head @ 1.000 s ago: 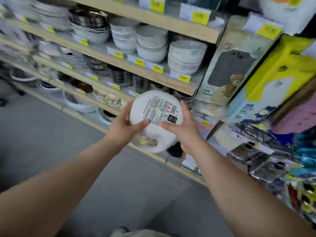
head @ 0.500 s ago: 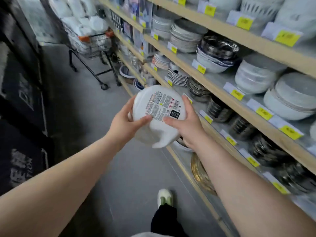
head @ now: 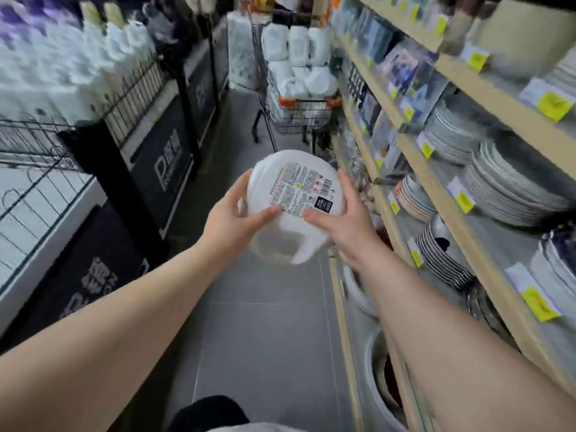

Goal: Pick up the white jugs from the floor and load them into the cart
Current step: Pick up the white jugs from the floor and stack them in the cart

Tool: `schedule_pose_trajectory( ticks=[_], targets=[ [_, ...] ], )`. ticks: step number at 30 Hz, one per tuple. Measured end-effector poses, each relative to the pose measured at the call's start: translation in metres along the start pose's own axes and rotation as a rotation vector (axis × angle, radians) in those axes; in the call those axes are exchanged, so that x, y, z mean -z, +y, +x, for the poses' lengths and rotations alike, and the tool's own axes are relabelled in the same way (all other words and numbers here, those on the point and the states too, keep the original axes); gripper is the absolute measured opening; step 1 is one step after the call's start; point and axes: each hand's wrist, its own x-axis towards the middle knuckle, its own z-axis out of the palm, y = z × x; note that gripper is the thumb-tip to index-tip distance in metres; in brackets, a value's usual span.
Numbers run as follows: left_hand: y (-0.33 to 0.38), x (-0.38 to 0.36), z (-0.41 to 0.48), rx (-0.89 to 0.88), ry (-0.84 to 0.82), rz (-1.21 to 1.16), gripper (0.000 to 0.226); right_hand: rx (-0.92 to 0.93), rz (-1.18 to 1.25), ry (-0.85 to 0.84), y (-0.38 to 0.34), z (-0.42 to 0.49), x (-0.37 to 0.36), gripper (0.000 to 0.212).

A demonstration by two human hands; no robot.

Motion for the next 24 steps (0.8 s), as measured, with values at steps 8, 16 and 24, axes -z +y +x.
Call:
schedule_pose_trajectory(
  ticks=[8, 16, 24],
  targets=[
    [-0.031, 0.053, 0.172, -0.03, 0.122, 0.034, 0.079, 0.021, 0.057, -0.107, -0.001, 0.188, -0.065, 0.104],
    [-0.021, 0.106, 0.358, -0.028, 0.131, 0.085, 0.079, 0.032, 0.135, -0.098, -0.023, 0.37, -0.129, 0.099],
    [-0.044, 0.106, 0.527, -0.013, 0.131, 0.06, 0.08, 0.06, 0.137, -0.115, -0.017, 0.55, -0.14, 0.099]
  ],
)
